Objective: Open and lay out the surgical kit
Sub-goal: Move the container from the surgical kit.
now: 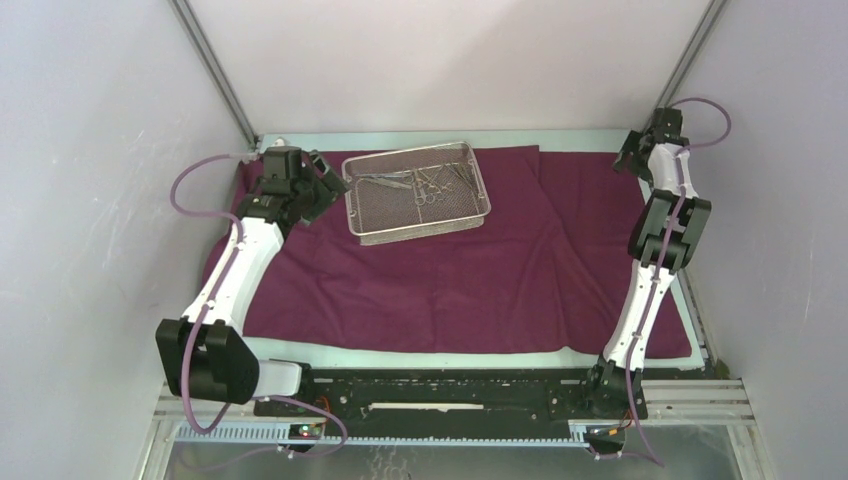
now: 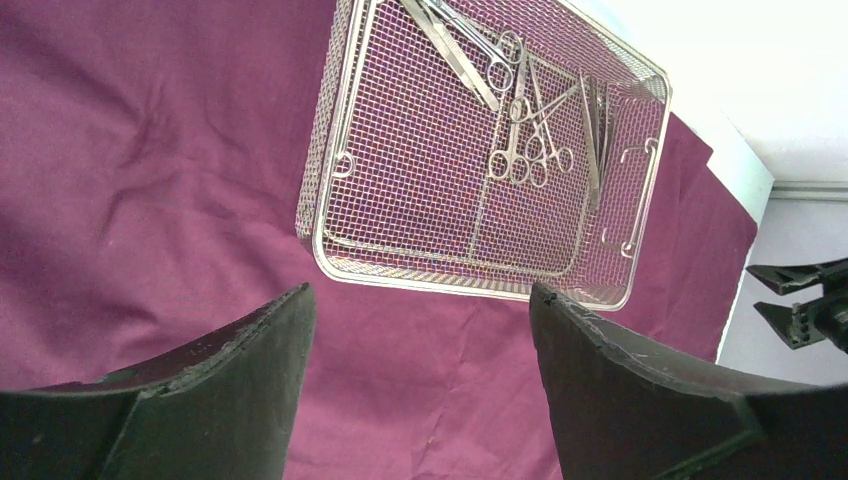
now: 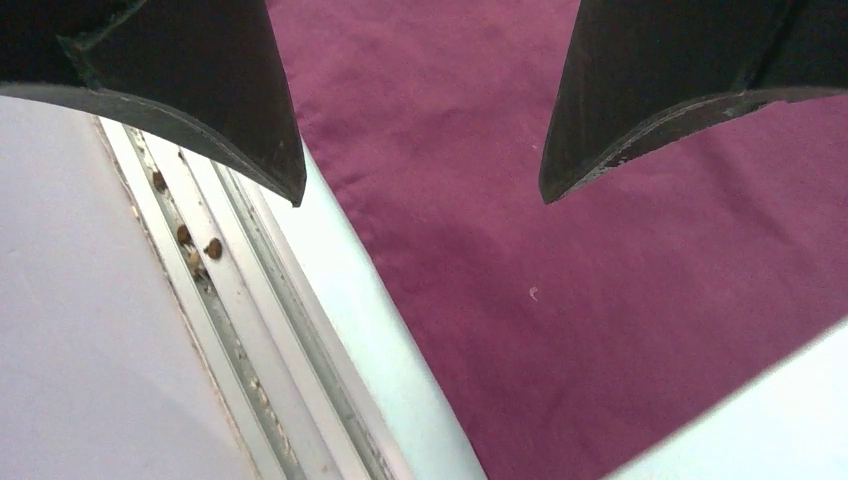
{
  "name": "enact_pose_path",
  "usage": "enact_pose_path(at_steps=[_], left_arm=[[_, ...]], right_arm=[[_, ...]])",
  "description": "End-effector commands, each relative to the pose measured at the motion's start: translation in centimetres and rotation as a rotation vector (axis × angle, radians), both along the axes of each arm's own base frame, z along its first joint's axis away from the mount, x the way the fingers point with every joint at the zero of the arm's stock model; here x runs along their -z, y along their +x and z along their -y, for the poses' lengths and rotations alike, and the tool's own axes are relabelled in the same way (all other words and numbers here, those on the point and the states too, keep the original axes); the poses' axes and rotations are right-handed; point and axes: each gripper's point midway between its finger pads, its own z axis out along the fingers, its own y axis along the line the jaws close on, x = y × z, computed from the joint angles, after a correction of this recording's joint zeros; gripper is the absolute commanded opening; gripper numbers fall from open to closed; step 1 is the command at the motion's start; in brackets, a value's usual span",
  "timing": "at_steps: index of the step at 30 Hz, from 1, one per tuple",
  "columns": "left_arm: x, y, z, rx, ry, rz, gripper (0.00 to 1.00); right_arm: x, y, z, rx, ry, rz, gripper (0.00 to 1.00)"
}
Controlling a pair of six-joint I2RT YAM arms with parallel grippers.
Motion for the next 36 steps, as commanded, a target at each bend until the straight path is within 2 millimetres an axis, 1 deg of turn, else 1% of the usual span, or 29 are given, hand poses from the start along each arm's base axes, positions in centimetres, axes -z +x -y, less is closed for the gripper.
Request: enact_pose_path(at_steps=[1, 5, 10, 11, 17, 23, 25, 27, 30, 32, 34, 36], left_arm=[[-1.0, -0.3, 0.5, 0.037, 0.004, 0.047, 0.83], [-1.0, -0.2, 0.6, 0.042, 0.001, 0.048, 0.83], [-1.0, -0.1, 0.6, 0.040, -0.002, 0.047, 0.83], [-1.0, 0.0, 0.6, 0.041, -0.004, 0.048, 0.83], [-1.2, 0.0, 0.7, 0.045, -0.010, 0.052, 0.83], [-1.2, 0.0, 0.9, 0.050, -0.018, 0.053, 0.83], [-1.2, 0.1, 1.0, 0.053, -0.022, 0.052, 0.83], [-1.1, 0.0, 1.0, 0.052, -0.022, 0.051, 0.83], [-1.1, 0.0, 1.0, 0.054, -0.024, 0.051, 0.83], [-1.1, 0.0, 1.0, 0.056, -0.023, 0.050, 0.83], [-1.1, -0.1, 1.0, 0.054, -0.020, 0.050, 0.83], [-1.2, -0.1, 1.0, 0.054, -0.020, 0.052, 0.83]], right_arm=[[0.4, -0.7, 1.1, -0.055, -0.119, -0.052, 0.97], [0.2, -1.4, 2.4, -0.073, -0.090, -0.037, 0.97], [0.2, -2.4, 2.9, -0.115, -0.046, -0.028, 0.97], [0.1, -2.4, 2.5, -0.132, -0.025, -0.018, 0.97], [0.3, -2.3, 1.9, -0.144, 0.006, -0.014, 0.95], [0.4, -2.1, 0.5, -0.166, 0.039, -0.015, 0.83], [0.6, -1.9, -0.1, -0.175, 0.038, -0.020, 0.82], [1.1, -1.7, -0.8, -0.186, 0.041, -0.031, 0.81], [2.2, -1.4, -2.3, -0.212, 0.051, -0.055, 0.76], [3.1, -1.5, -2.6, -0.220, 0.020, -0.086, 0.69], [3.1, -1.4, -2.7, -0.221, 0.024, -0.084, 0.58], [2.9, -1.4, -2.5, -0.219, 0.046, -0.071, 0.52]])
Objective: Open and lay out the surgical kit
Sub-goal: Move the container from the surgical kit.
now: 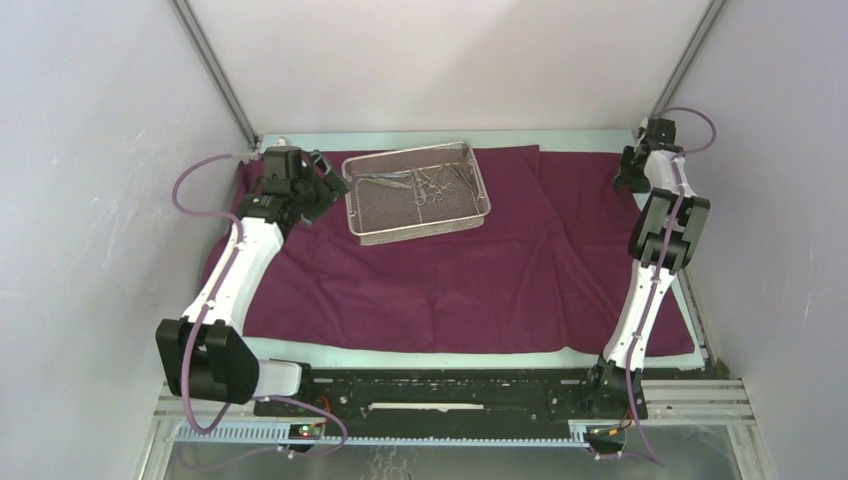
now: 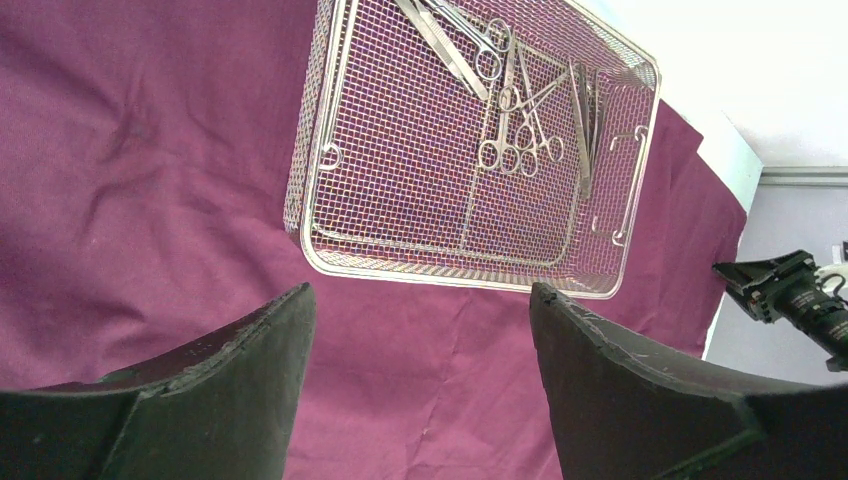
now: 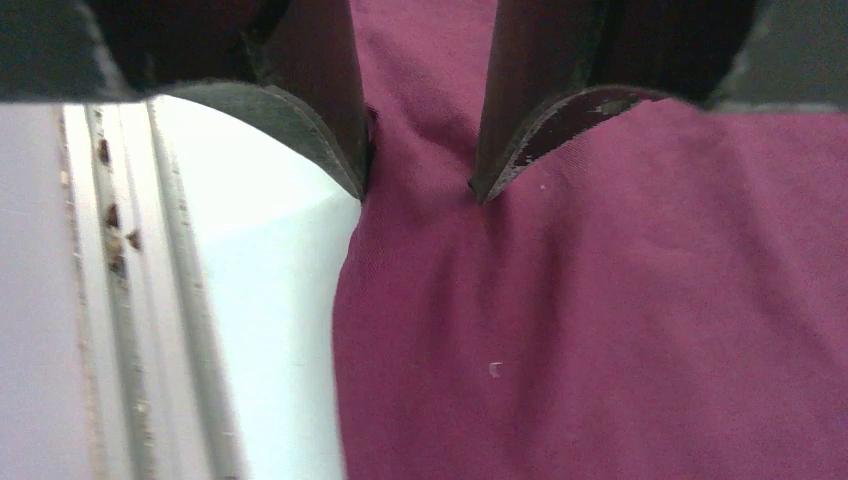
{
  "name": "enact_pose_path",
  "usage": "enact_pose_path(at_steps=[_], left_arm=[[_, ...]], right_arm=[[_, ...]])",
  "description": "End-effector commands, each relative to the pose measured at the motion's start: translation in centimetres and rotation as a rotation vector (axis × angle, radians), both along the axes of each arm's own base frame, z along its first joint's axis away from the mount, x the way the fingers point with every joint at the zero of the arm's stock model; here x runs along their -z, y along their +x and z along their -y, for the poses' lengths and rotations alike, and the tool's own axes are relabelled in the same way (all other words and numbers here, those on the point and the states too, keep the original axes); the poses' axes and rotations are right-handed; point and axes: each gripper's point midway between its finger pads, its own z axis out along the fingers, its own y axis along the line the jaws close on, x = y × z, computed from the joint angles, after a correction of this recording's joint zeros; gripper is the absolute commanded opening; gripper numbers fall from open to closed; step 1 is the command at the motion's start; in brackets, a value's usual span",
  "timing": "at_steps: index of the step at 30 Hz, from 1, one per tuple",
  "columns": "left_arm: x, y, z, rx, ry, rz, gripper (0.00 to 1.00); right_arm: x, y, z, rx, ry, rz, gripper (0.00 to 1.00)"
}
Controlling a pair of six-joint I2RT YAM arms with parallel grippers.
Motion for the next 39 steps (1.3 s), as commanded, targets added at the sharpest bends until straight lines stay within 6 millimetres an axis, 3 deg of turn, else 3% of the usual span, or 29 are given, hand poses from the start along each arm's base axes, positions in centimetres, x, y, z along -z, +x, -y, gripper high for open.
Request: enact_pose_path(at_steps=[1, 5, 10, 11, 17, 24, 39], left_arm=[[-1.0, 0.0, 0.4, 0.025, -0.002, 0.050, 0.83], [-0.9, 0.1, 0.5, 0.029, -0.009, 0.046, 0.83], [-0.9, 0.1, 0.5, 0.029, -0.006, 0.048, 0.83], [-0.9, 0.1, 0.5, 0.029, -0.006, 0.048, 0.83], [-0.6, 0.1, 0.4, 0.029, 0.000, 0.038, 0.83], [-0.4, 0.0, 0.4, 0.031, 0.004, 0.033, 0.83], [-0.1, 0.1, 0.4, 0.035, 0.006, 0.022, 0.83]], right_arm=[[-0.9, 0.5, -1.2, -0.029, 0.039, 0.016, 0.51], [-0.6, 0.6, -1.0, -0.038, 0.053, 0.019, 0.37], [-1.7, 1.1, -0.4, -0.013, 0.009, 0.034, 0.02], [-2.0, 1.2, 0.0, 0.003, -0.016, 0.034, 0.00], [-2.2, 1.1, 1.6, 0.051, -0.137, 0.007, 0.00], [-4.3, 1.0, 3.7, 0.131, -0.240, 0.019, 0.00], [-4.8, 0.2, 6.8, 0.160, -0.245, 0.039, 0.00]])
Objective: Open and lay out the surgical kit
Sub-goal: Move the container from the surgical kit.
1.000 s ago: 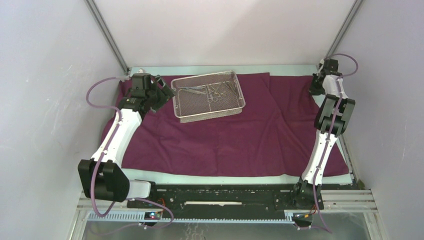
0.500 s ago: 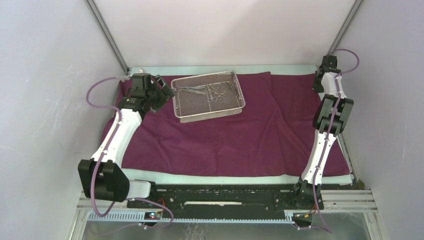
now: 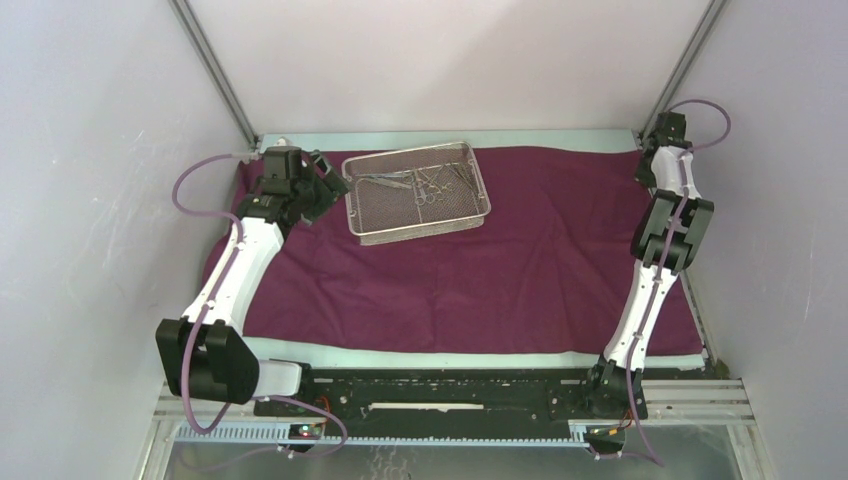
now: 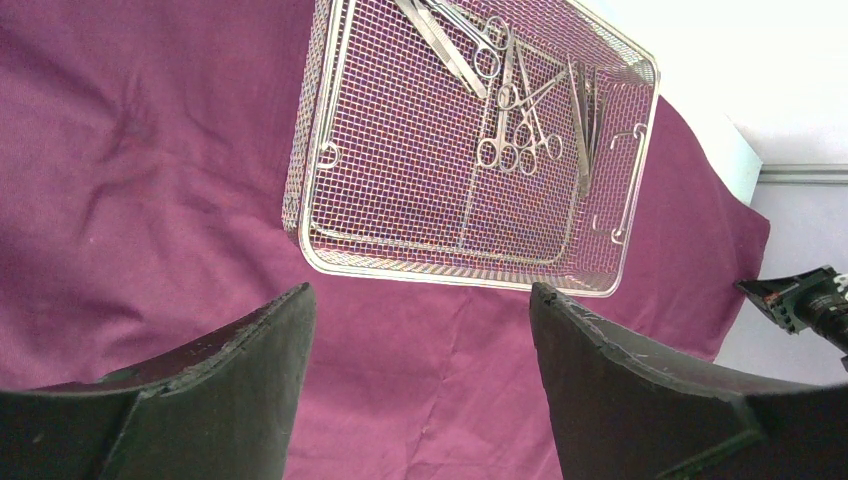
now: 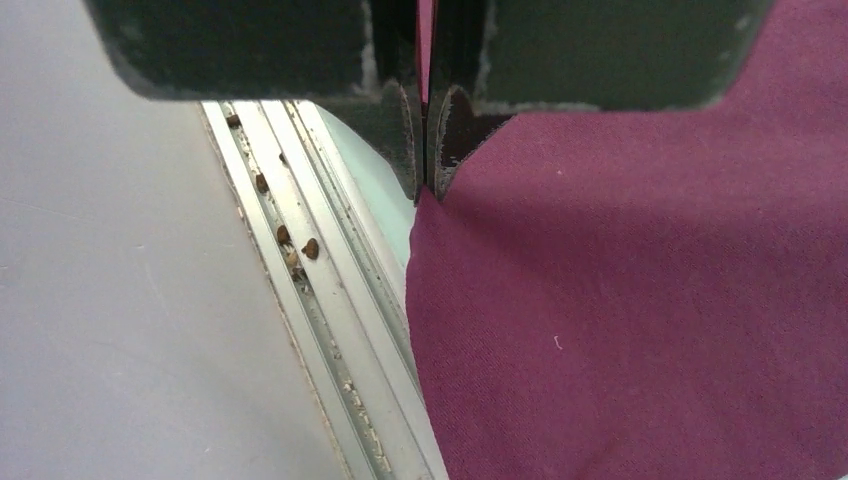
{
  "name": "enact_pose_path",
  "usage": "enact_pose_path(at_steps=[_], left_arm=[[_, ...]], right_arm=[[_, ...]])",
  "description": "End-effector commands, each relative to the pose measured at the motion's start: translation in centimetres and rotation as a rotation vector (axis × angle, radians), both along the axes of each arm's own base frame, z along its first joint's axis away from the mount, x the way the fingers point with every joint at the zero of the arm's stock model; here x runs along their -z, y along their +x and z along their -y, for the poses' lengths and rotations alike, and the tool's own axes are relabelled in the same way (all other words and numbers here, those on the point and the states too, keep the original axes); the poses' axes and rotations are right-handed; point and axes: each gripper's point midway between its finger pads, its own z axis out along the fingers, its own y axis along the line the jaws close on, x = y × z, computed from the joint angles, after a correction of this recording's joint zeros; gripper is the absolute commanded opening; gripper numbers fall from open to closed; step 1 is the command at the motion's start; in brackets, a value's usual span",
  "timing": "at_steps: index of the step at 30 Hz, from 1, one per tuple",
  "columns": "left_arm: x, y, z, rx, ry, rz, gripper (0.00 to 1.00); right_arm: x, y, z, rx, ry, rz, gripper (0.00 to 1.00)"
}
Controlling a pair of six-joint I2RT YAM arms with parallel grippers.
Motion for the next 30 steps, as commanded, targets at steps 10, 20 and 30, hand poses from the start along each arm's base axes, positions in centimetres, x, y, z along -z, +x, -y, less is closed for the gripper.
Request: enact_pose_path(at_steps=[10, 20, 30], left_arm=[[-0.1, 0.3, 0.5, 0.033, -0.001, 0.021, 0.83], [-0.3, 0.4, 0.7, 0.033, -0.011, 0.028, 0.83], [-0.1, 0.2, 0.5, 0.016, -0.018, 0.022, 0.83]], right_arm=[[-3.3, 1.1, 2.1, 0.028, 0.042, 0.127, 0.69], [-9.0, 2.4, -1.4, 0.105, 0.094, 0.231, 0.88], [-11.8, -4.7, -11.1, 0.159, 0.221, 0.253, 0.65]])
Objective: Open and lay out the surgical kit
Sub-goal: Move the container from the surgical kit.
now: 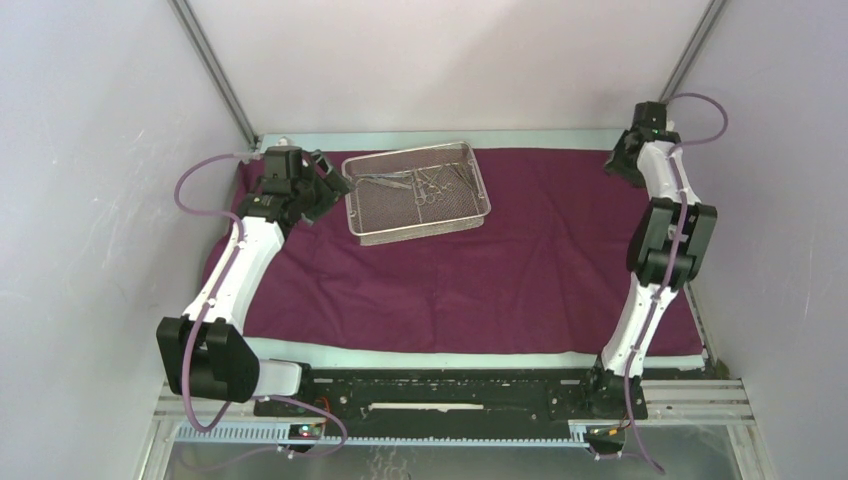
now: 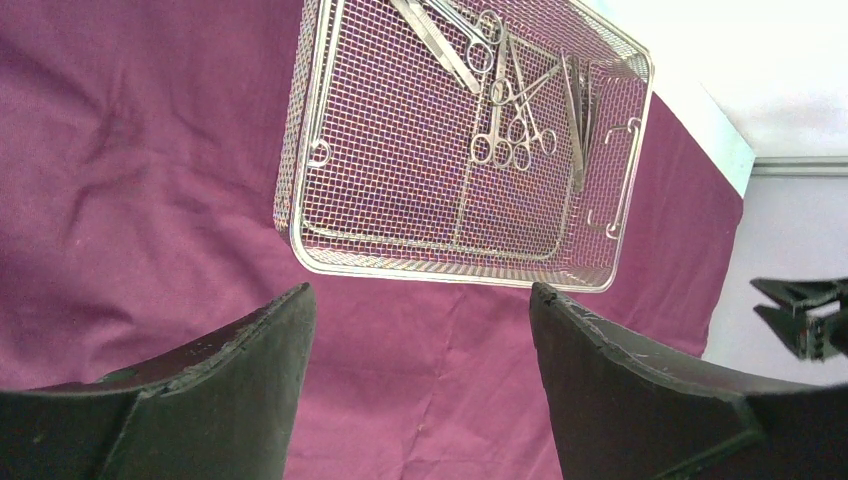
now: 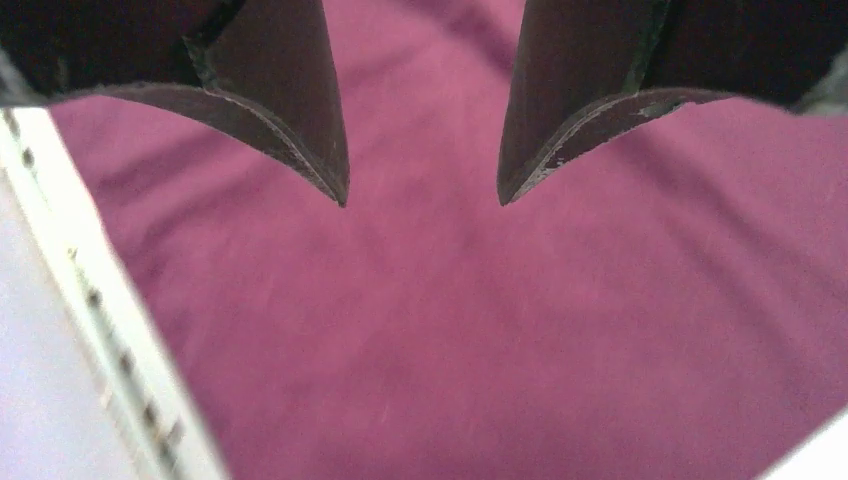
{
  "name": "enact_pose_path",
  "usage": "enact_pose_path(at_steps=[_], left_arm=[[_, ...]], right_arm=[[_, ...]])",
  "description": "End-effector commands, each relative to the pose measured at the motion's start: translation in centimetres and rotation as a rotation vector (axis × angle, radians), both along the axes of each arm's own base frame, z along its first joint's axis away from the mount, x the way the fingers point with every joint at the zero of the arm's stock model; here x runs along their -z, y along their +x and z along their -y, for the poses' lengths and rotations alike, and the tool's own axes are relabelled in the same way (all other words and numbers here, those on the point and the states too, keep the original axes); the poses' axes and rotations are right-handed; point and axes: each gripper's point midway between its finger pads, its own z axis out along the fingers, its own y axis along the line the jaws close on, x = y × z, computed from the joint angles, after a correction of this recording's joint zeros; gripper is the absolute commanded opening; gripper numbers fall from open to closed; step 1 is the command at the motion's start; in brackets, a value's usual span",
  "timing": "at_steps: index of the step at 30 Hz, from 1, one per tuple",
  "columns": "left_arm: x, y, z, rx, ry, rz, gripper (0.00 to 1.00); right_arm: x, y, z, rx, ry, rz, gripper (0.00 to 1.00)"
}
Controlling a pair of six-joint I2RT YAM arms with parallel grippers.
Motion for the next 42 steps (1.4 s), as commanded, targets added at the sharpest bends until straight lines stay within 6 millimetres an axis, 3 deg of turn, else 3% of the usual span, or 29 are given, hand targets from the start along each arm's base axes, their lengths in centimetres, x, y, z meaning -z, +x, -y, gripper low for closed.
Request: enact_pose_path(at_steps=[1, 5, 8, 11, 17, 24, 30, 36, 42], left_arm=[[-0.1, -0.1, 0.1, -0.005, -0.007, 0.019, 0.83], [0.6, -1.1, -0.1, -0.028, -0.023, 0.003, 0.83], [2.4, -2.6, -0.8, -0.061, -0.003, -0.030, 0.83], [4.2, -4.3, -1.8, -0.094, 0.028, -0.070, 0.83], [7.6, -7.8, -3.1, -0.155, 0.041, -0.110, 0.84], [14.4, -10.5, -4.0, -0.231, -0.009, -0.228, 0.84], [18.0, -11.4, -4.2, -0.271, -0.036, -0.324, 0.84], [22.1, -16.0, -5.7, -0.424, -0.035, -0.474, 0.84], [22.8, -19.8, -6.7, -0.557, -0.045, -0.550, 0.83]], right_arm=[[-5.5, -4.0, -4.2, 0.055, 0.074, 0.138, 0.65], [-4.4, -8.9, -8.5, 0.032, 0.123, 0.119, 0.65], [-3.2, -12.0, -11.4, 0.001, 0.188, 0.110, 0.65], [-2.4, -14.4, -13.0, -0.003, 0.211, 0.090, 0.65], [-0.9, -16.8, -14.3, 0.013, 0.271, 0.101, 0.66], [3.2, -19.4, -12.7, 0.084, 0.324, 0.068, 0.66], [7.1, -21.2, -9.8, 0.171, 0.391, 0.018, 0.67], [9.2, -22.9, -7.1, 0.259, 0.418, -0.019, 0.67], [9.6, -24.9, -4.0, 0.403, 0.413, -0.032, 0.70]])
